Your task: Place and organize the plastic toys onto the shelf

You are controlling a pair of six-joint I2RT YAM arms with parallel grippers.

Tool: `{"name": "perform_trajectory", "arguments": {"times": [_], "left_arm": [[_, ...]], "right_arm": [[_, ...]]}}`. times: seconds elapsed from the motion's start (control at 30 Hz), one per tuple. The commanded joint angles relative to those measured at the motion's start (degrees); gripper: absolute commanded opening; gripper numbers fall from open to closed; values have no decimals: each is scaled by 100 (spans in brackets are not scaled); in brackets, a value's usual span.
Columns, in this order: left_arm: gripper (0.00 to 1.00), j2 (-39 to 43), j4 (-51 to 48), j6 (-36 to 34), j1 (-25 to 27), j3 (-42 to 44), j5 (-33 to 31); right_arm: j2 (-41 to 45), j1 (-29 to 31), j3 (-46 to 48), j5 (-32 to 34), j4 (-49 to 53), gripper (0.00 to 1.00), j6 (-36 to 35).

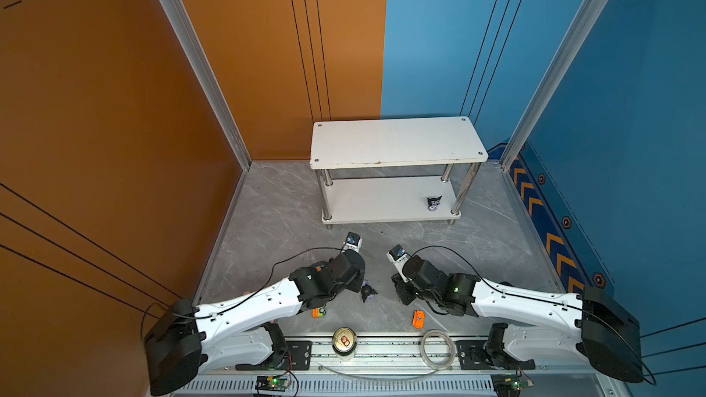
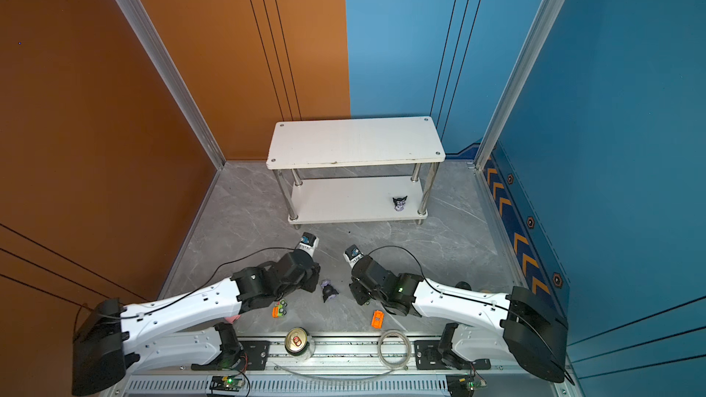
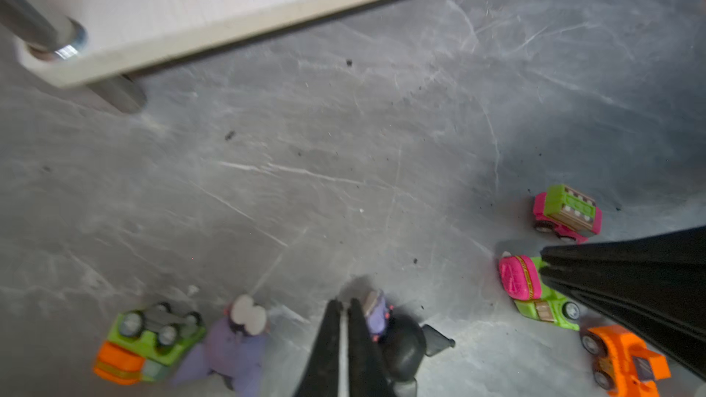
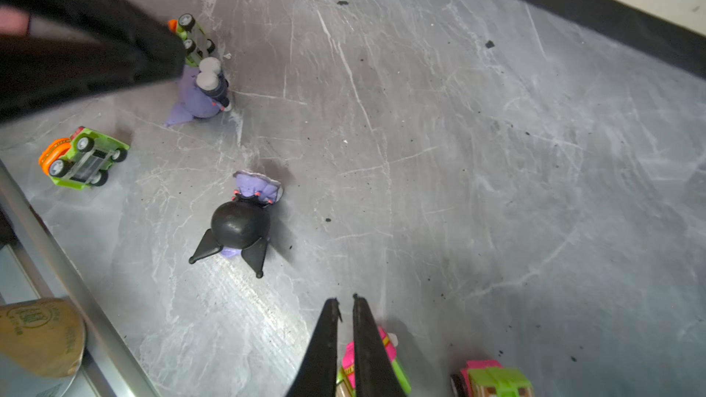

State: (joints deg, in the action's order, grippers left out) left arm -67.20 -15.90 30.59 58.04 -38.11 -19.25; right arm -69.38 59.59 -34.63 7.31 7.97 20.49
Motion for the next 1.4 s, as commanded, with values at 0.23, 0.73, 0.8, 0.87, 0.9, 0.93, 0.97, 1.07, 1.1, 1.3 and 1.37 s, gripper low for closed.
{"name": "perform_trajectory", "arguments": {"times": [0.23, 0.73, 0.8, 0.87, 0.9, 0.93, 0.97, 1.07, 1.1, 1.3, 1.37], "left_arm": [[0, -1163, -537, 385, 783, -848, -432], [0, -1361, -742, 1100, 694, -607, -476], [0, -1456, -802, 1193, 627, -615, -455], [0, -1544, -842, 1238, 552, -617, -425], [0, -1588, -860, 1256, 514, -619, -390], [0, -1635, -906, 1273, 473, -628, -358], [0, -1675, -951, 1283, 434, -646, -345], [0, -1718, -1030, 1322, 332, -587, -354], [0, -1721, -1016, 1351, 296, -563, -344], [0, -1705, -824, 1328, 211, -450, -299], [0, -1647, -818, 1259, 212, -505, -264]], "right_arm": [[442, -731, 337, -254, 7, 13, 388], [538, -783, 376, -349, 128, 14, 407], [525, -794, 379, -341, 109, 14, 419], [508, -795, 384, -342, 82, 14, 423], [501, -795, 387, -344, 74, 14, 421], [511, -795, 389, -336, 65, 14, 440], [515, -795, 403, -324, 56, 14, 458], [550, -807, 443, -303, 19, 15, 516], [550, -804, 446, -308, 12, 15, 518], [488, -809, 416, -309, -6, 15, 506], [482, -809, 428, -302, -50, 15, 510]]}}
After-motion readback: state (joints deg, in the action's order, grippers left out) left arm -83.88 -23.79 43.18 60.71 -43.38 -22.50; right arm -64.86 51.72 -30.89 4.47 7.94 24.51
